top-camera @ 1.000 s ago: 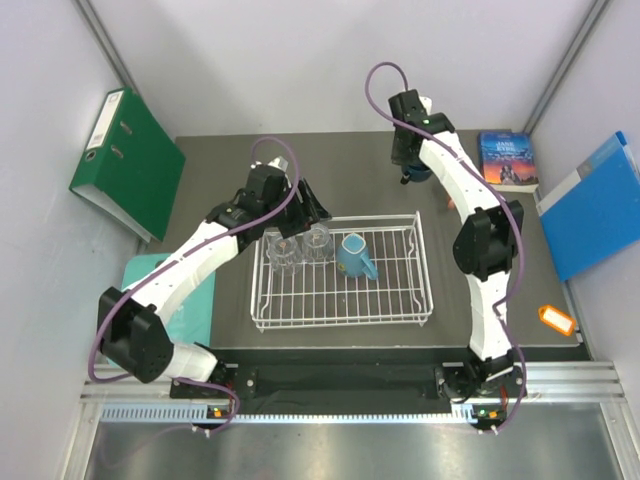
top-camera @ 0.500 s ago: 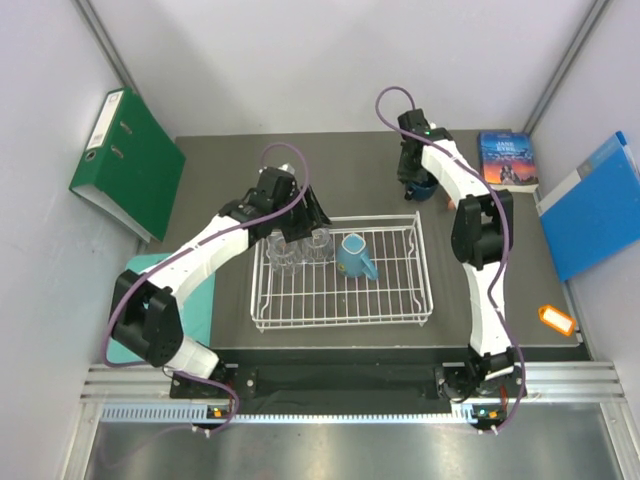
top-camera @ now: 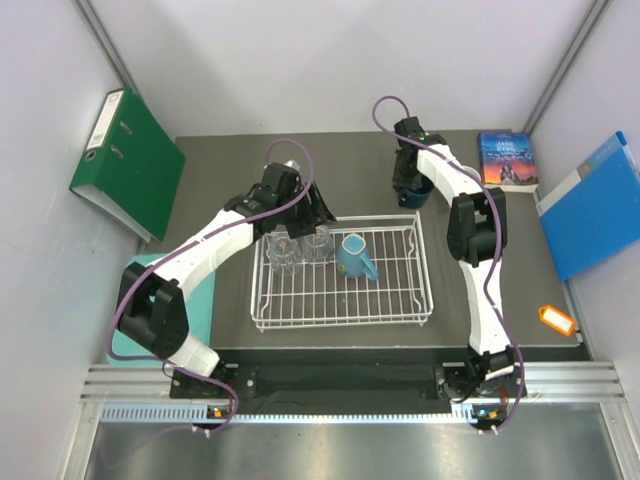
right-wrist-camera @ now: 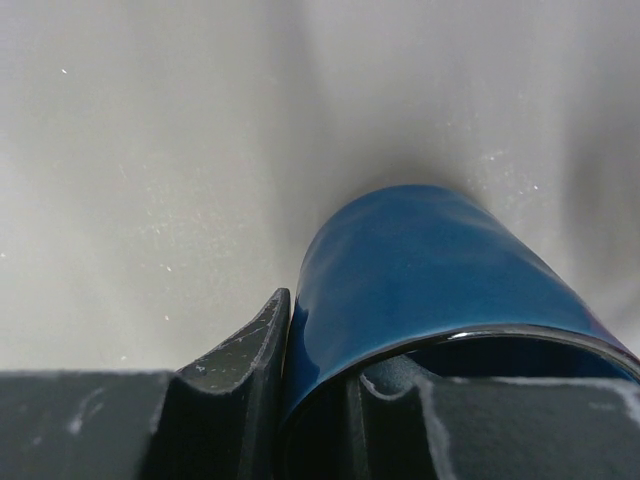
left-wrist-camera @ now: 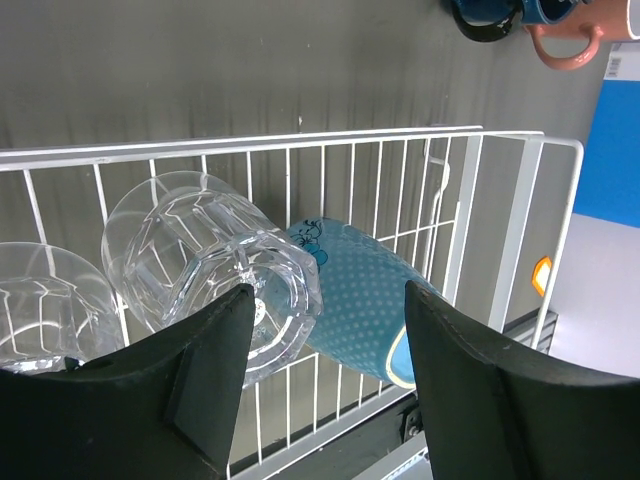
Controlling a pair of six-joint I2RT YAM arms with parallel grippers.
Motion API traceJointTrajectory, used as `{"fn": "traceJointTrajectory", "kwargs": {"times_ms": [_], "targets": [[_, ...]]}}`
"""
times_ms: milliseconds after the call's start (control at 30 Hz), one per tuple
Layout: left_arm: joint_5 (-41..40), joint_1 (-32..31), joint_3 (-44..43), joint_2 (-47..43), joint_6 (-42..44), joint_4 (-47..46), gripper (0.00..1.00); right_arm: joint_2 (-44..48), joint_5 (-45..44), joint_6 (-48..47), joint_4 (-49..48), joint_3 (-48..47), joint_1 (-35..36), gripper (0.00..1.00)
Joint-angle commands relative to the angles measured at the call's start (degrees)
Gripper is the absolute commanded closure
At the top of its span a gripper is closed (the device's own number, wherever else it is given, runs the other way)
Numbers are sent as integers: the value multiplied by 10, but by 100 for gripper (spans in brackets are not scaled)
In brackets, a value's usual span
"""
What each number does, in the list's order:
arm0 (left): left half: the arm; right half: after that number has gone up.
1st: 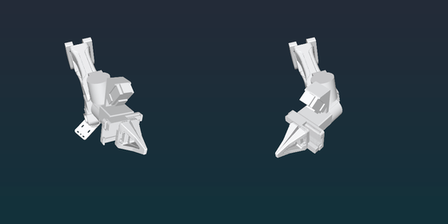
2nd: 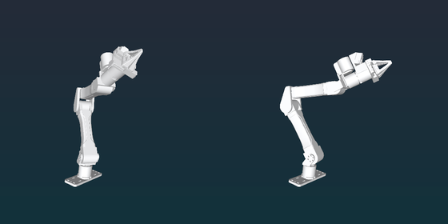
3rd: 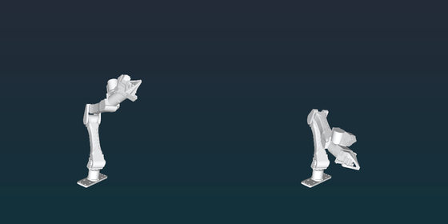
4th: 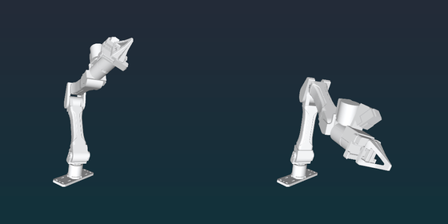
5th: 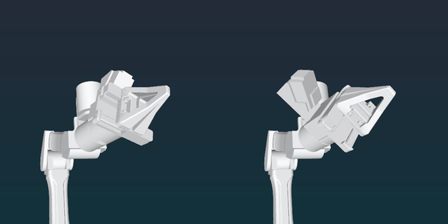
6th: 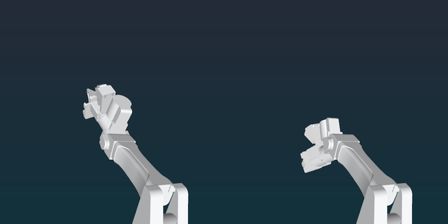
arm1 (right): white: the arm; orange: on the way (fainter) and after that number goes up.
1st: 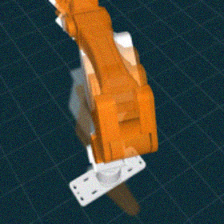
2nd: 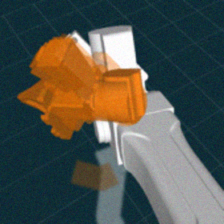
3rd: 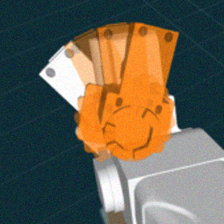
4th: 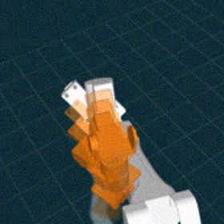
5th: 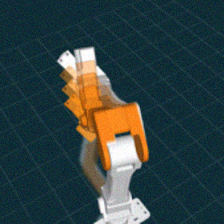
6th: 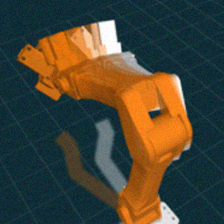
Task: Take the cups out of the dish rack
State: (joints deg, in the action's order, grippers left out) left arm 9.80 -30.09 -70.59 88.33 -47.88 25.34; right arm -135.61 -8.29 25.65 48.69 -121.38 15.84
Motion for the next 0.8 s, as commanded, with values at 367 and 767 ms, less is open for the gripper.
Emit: {"fn": "traceJointTrajectory", "kwargs": {"times_ms": [367, 767], "targets": [[-41, 1, -40, -18, 44, 18, 30, 113, 13, 10, -103, 40, 3, 39], [-93, -17, -27, -111, 105, 6, 29, 423, 150, 77, -384, 305, 24, 0]]}}
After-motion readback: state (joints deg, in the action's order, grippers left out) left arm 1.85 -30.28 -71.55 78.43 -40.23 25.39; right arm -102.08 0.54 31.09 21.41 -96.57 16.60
